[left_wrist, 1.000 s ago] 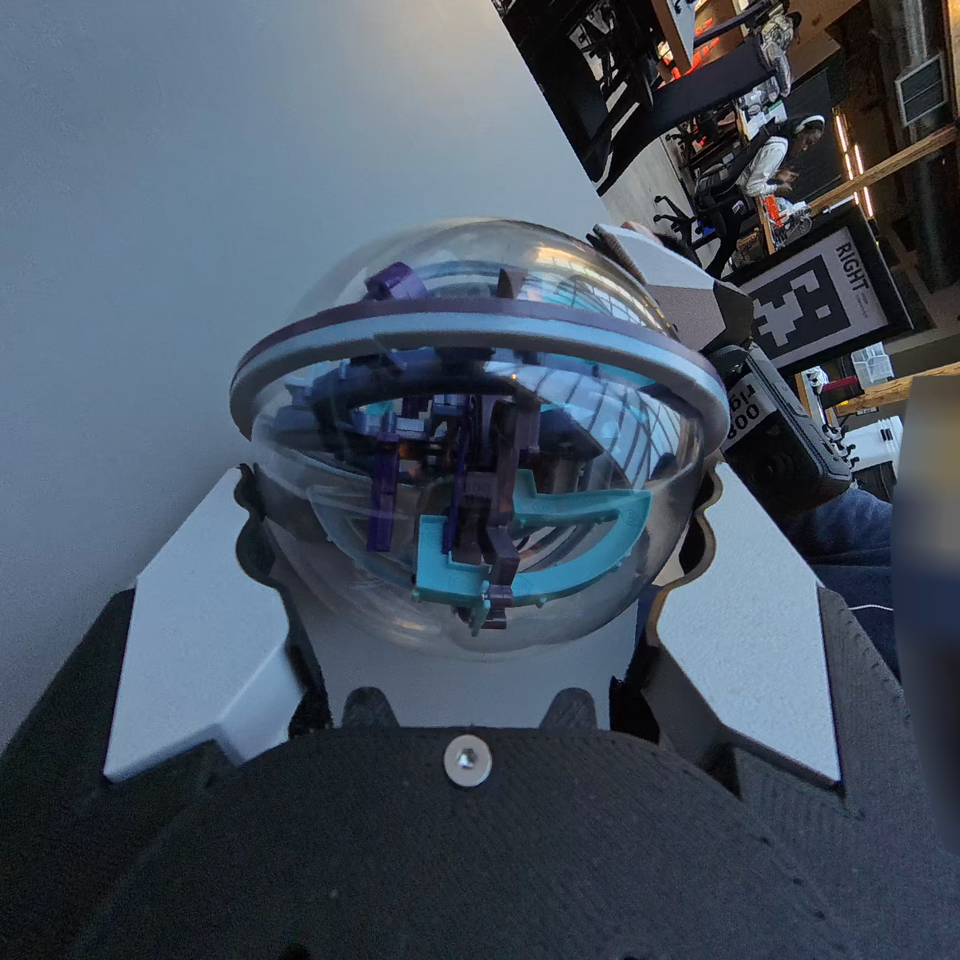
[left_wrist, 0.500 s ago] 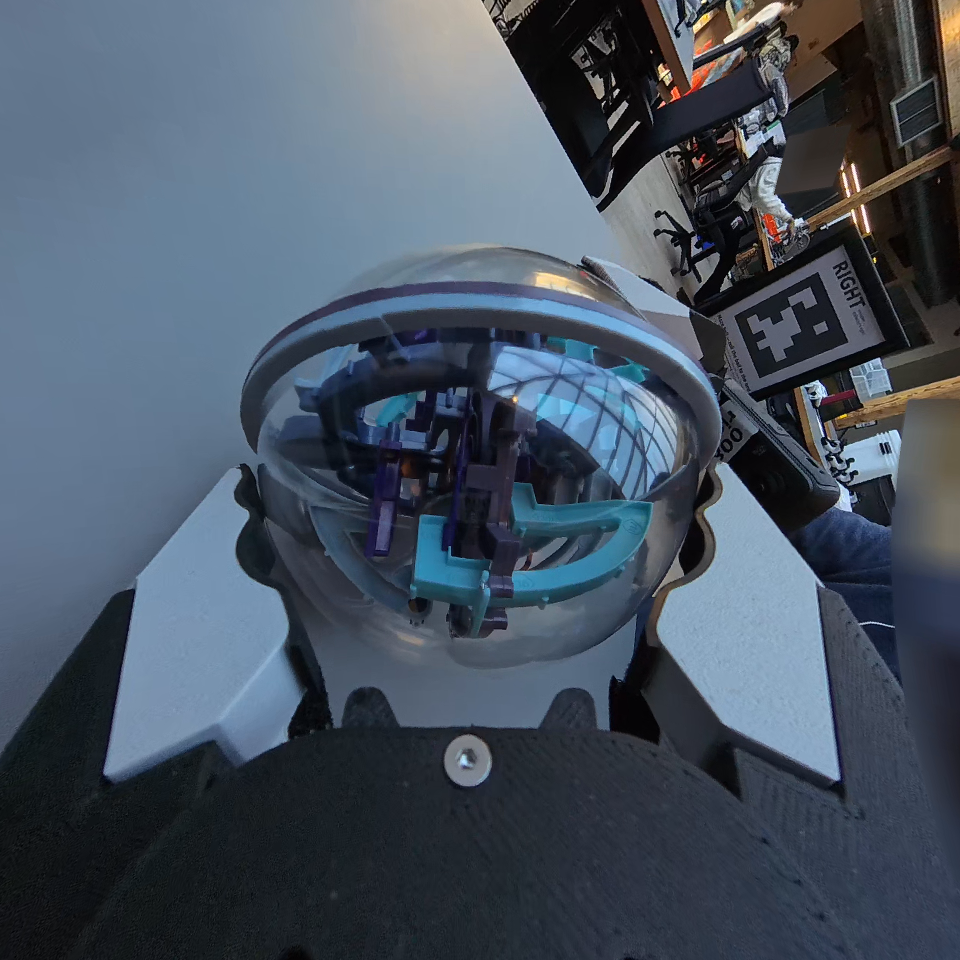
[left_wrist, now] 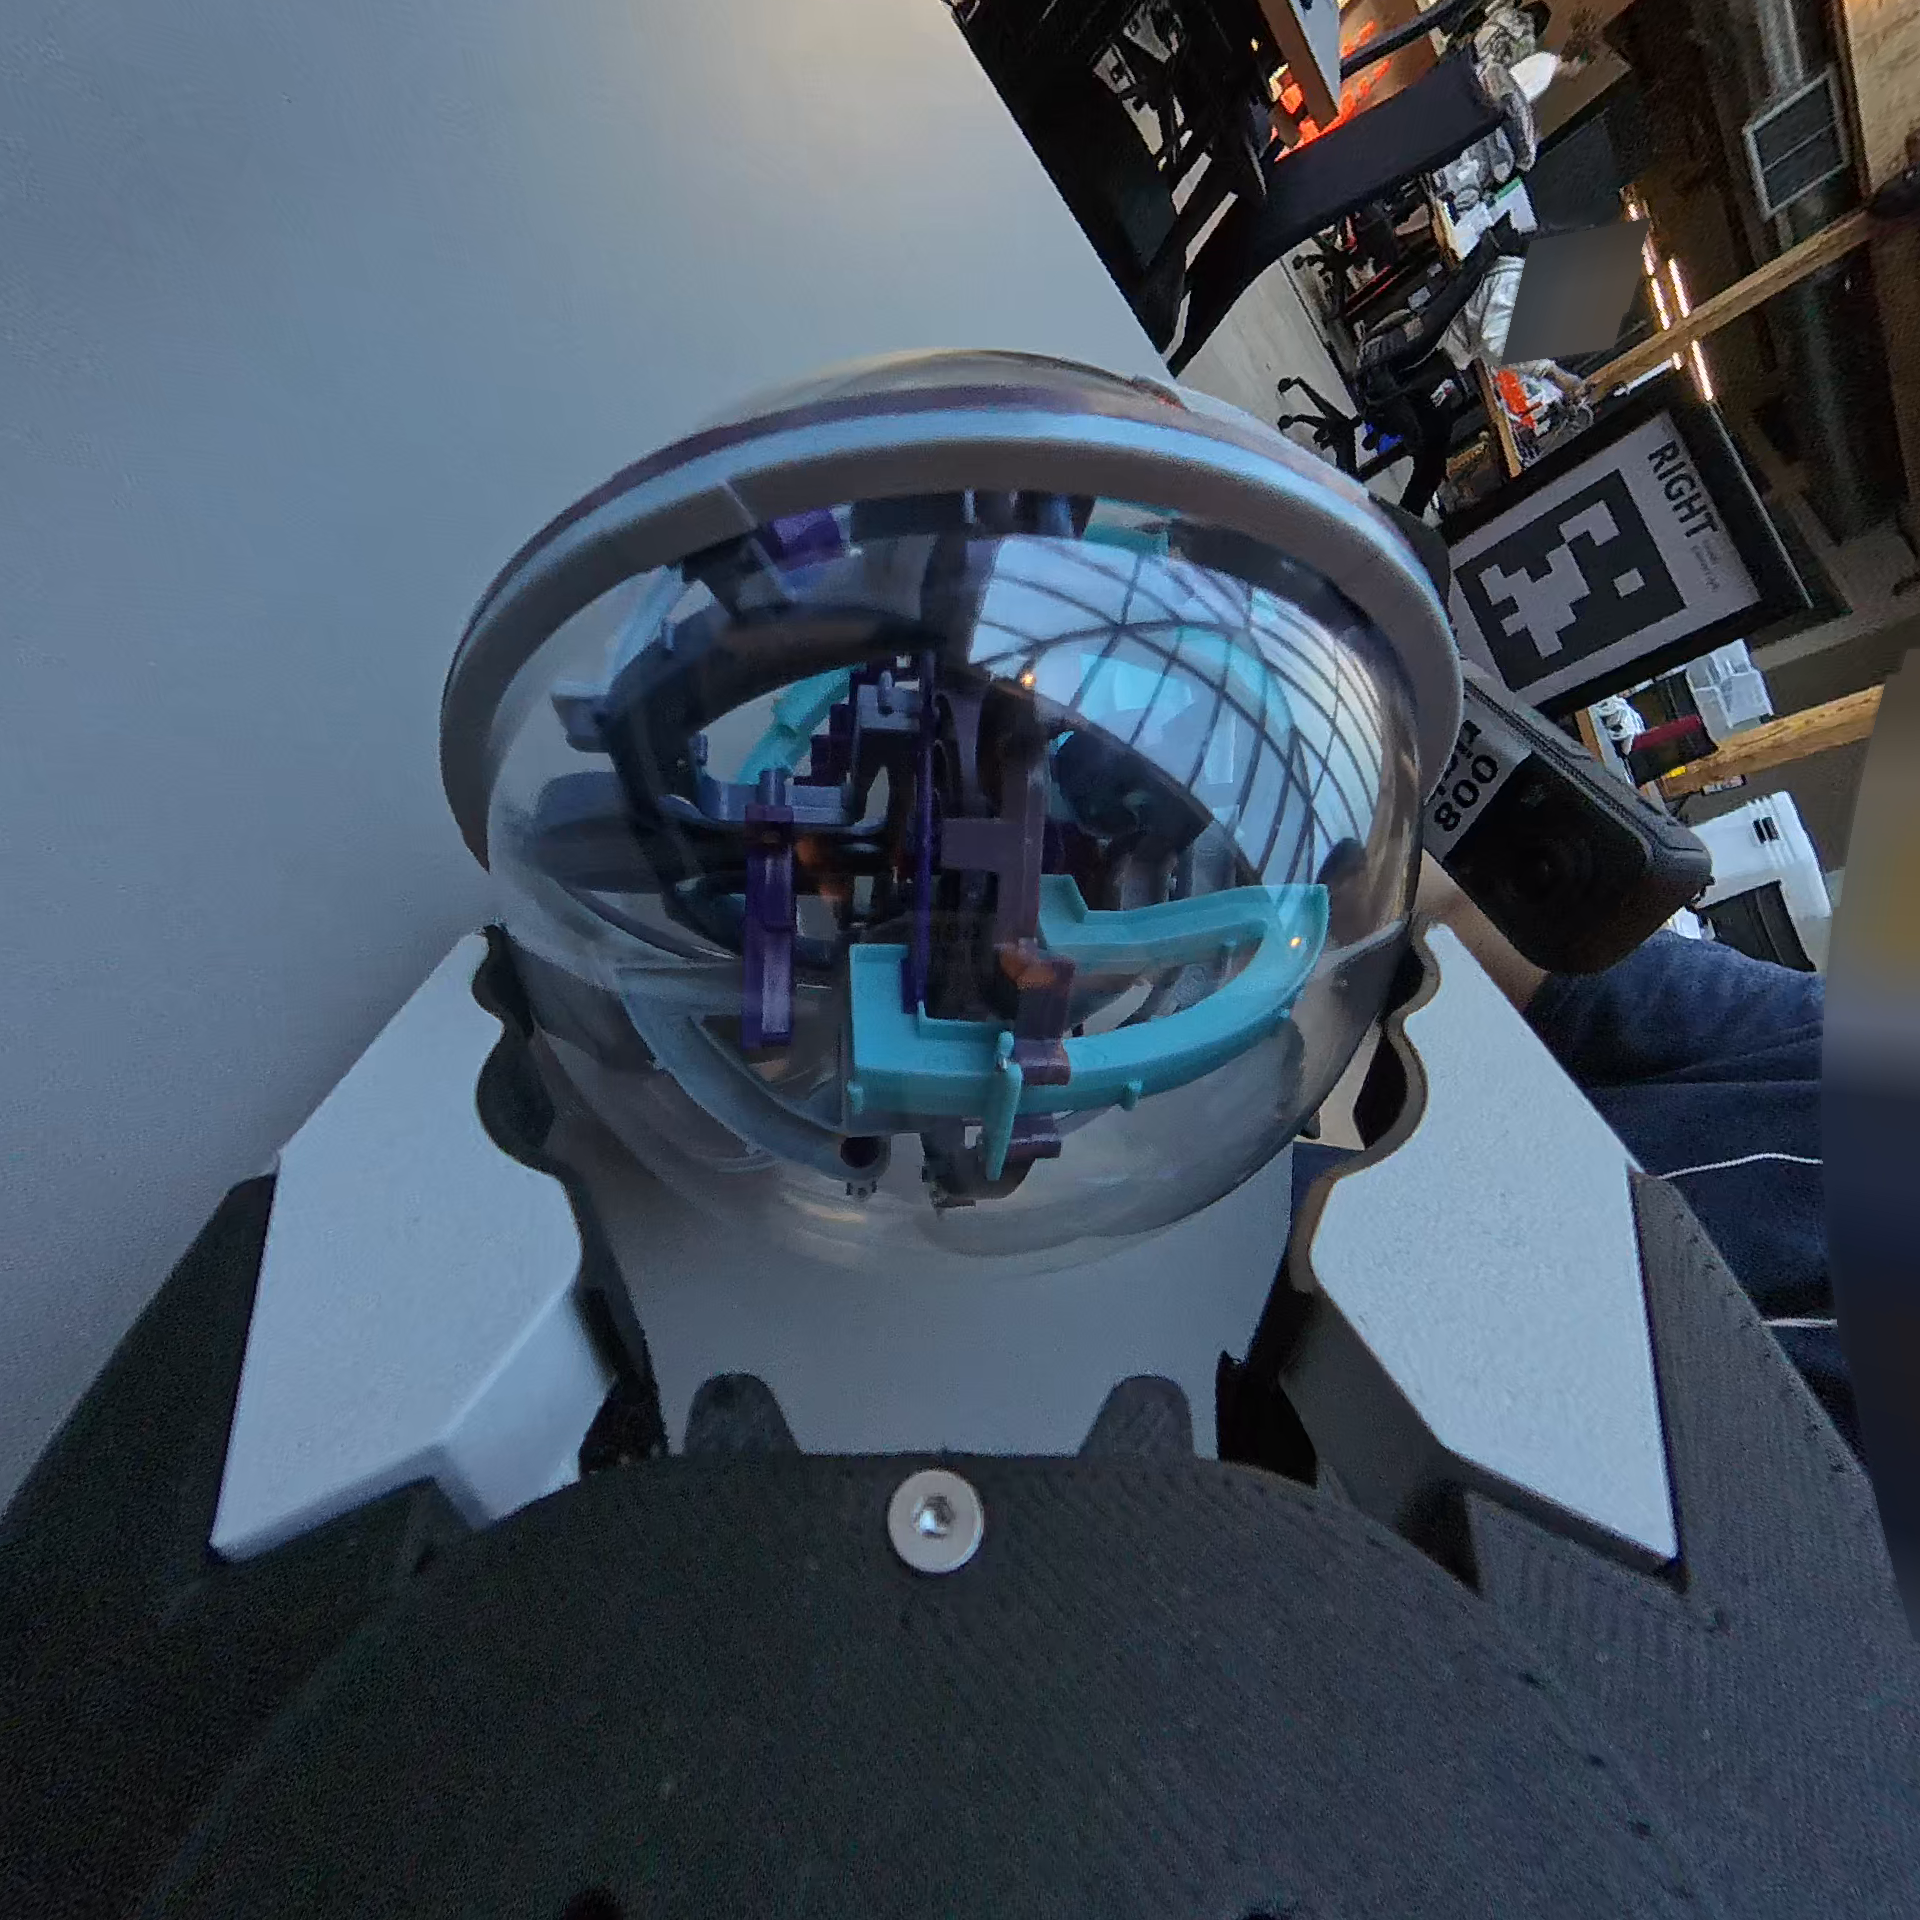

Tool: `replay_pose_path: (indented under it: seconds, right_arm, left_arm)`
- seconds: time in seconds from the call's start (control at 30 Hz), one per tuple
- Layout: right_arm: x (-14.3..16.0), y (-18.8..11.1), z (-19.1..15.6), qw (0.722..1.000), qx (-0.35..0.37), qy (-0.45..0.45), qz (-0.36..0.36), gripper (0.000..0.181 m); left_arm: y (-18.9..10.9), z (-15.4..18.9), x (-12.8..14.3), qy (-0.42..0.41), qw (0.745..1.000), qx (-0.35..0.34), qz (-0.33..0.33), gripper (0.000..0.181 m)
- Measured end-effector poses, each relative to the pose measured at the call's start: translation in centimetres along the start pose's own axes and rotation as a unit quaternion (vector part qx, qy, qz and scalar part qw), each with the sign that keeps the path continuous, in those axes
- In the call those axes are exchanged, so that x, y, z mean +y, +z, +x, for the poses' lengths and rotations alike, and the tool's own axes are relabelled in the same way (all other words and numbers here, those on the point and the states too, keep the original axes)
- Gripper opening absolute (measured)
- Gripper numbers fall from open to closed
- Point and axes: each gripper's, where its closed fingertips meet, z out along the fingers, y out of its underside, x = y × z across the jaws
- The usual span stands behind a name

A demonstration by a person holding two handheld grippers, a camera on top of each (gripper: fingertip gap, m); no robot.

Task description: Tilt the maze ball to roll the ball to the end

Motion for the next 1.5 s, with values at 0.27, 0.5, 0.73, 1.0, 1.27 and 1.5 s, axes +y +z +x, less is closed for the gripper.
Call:
replay_pose_path:
  seconds: [0.27,0.5,0.73,1.0,1.27,1.5]
  right_arm:
    - [0.2,0.0,0.0,1.0,-0.002,0.006,-0.002,0.154]
    - [0.2,0.0,0.0,1.0,-0.003,0.012,0.0,0.154]
    - [0.4,0.0,0.1,1.0,-0.001,0.021,0.001,0.154]
    - [0.5,0.0,0.1,1.0,0.001,0.031,-0.001,0.154]
    - [0.6,0.0,0.2,1.0,0.0,0.022,-0.002,0.154]
    - [1.3,0.0,0.4,1.0,-0.002,-0.018,-0.024,0.151]
  left_arm:
    - [0.3,-0.1,2.1,0.033,0.999,0.005,0.016,0.155]
    - [1.0,-0.8,3.3,0.11,0.992,-0.011,0.068,0.151]
    - [1.8,-1.3,3.1,0.162,0.978,-0.036,0.129,0.151]
    - [2.1,-1.1,2.2,0.145,0.973,-0.035,0.176,0.156]
    - [1.9,-1.0,2.2,0.141,0.973,-0.029,0.181,0.155]
    - [1.9,-1.0,2.2,0.138,0.973,-0.026,0.183,0.155]
